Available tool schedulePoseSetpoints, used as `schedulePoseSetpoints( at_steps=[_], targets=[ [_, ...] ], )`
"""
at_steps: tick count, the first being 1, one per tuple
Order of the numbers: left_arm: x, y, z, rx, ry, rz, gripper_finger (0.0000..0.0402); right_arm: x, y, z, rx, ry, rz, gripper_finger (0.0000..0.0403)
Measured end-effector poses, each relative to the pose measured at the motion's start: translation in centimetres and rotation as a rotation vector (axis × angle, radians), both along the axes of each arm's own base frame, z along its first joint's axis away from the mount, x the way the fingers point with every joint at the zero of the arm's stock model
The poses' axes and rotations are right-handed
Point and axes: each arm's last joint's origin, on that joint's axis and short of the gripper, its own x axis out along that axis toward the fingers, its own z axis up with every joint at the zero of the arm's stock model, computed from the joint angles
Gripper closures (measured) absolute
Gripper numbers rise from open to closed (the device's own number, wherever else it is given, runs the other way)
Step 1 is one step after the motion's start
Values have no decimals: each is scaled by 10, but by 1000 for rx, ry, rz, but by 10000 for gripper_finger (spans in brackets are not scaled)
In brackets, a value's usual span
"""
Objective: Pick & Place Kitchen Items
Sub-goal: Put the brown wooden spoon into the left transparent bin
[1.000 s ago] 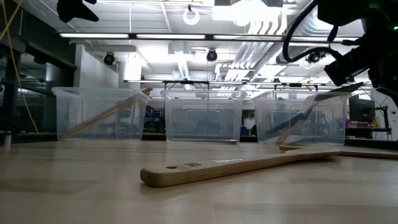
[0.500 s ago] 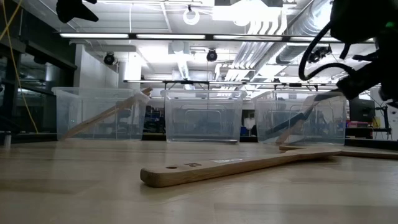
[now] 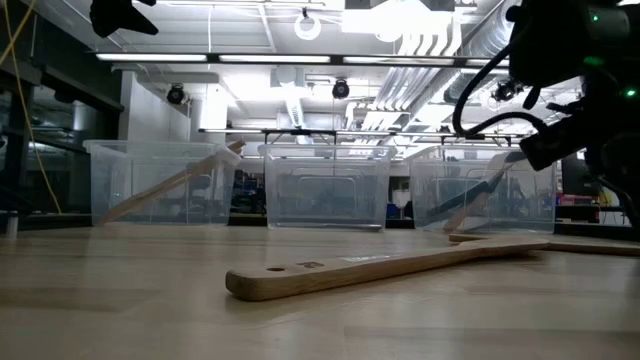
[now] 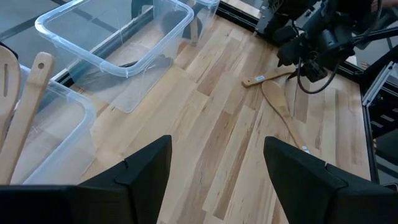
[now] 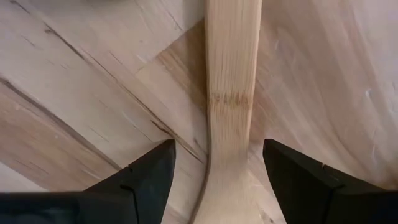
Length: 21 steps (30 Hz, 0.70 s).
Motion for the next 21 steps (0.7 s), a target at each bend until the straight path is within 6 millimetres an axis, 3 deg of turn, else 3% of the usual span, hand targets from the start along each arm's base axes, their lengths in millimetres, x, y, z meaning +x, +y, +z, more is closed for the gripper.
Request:
schedulePoseSetpoints(
  at_steps=[10, 21],
  targets=[
    [0, 0, 0, -6, -1, 5, 151, -7, -2, -11, 16, -6, 27, 172],
    [0, 0, 0, -11, -2, 18, 151, -8, -3, -12, -10, -11, -6, 269]
  ],
)
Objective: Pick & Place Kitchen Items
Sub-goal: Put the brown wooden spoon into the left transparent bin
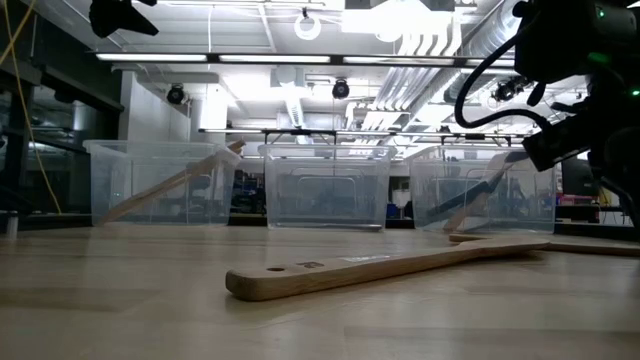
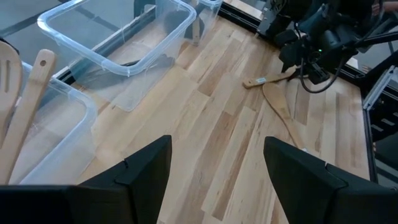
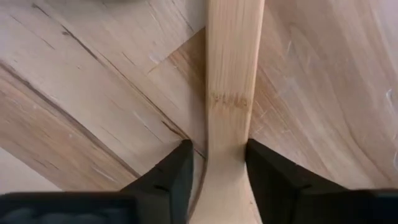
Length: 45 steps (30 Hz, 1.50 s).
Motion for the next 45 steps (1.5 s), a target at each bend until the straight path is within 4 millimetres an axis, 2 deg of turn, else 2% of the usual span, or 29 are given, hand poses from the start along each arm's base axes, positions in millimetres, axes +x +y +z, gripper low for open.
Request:
schedulePoseSetpoints(
  at_steps=[8, 18, 31, 45],
  targets=[
    [0, 1, 0, 10, 3, 20, 151, 0, 0, 0, -10, 0, -8, 330],
    [0, 1, 0, 6, -2, 26, 151, -2, -1, 3, -1, -17, -49, 331],
    [0, 1, 1, 8, -8, 26, 151, -22, -14, 36, -3, -55, -126, 333],
    [8, 3, 2, 6, -12, 27, 151, -26, -19, 57, -39, -222, -119, 333]
  ],
)
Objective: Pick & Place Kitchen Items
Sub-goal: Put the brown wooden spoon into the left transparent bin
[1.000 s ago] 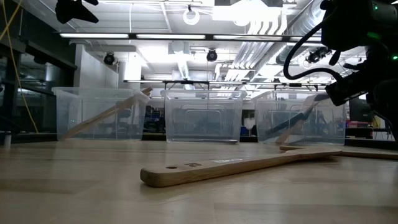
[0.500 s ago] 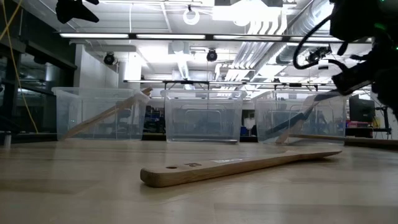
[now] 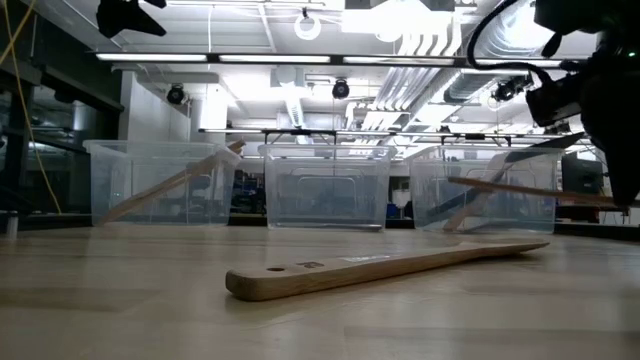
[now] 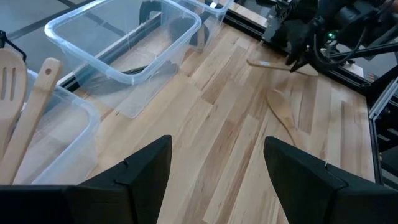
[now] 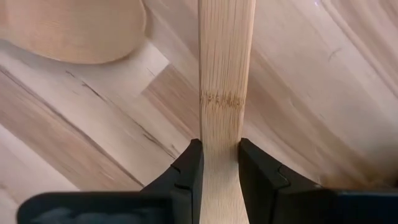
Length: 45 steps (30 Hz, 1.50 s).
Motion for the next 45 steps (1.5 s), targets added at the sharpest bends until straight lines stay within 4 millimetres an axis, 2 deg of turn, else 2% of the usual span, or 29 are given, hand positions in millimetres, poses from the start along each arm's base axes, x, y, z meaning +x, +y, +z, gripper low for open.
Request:
schedulePoseSetpoints(
  at_steps=[14, 26, 31, 38, 45],
  targets=[
    [25, 8, 2, -21, -31, 12, 151, 6, 0, 11, -25, -167, 104, 333],
    [71, 22, 9, -41, -177, 38, 151, 30, -3, 31, -143, -517, 181, 333],
    [94, 29, 4, -74, -190, 34, 151, 46, -12, 43, -206, -676, 210, 333],
    [126, 35, 0, -105, -258, -88, 151, 64, -33, 61, -275, -879, 247, 333],
    [142, 40, 0, -109, -324, -110, 151, 73, -58, 75, -330, -1022, 283, 333]
  ],
)
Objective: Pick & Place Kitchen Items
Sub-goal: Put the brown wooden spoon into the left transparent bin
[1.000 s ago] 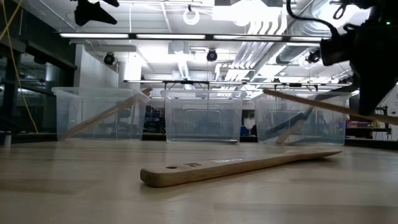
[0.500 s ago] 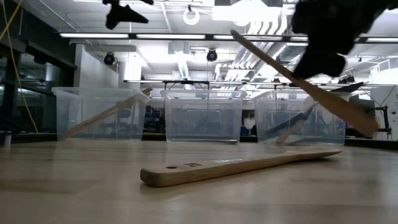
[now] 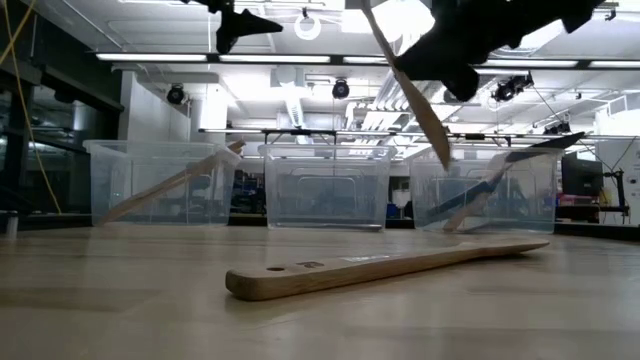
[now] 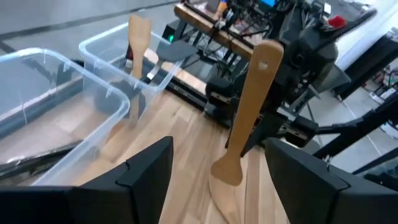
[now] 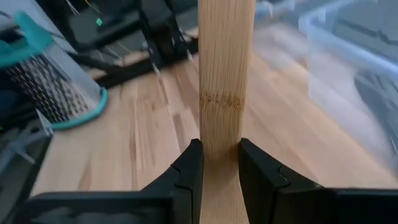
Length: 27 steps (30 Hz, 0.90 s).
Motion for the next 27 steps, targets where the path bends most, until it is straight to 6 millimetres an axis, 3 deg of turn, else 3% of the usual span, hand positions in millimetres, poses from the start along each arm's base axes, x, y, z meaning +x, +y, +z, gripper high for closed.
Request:
schedulePoseSetpoints(
  at_steps=[13, 27],
  targets=[
    [24, 5, 3, 55, -147, -61, 151, 7, -48, 22, 78, -276, 63, 333],
    [61, 5, -9, 58, -254, -89, 151, 3, -71, 27, 131, -351, 47, 333]
  ],
)
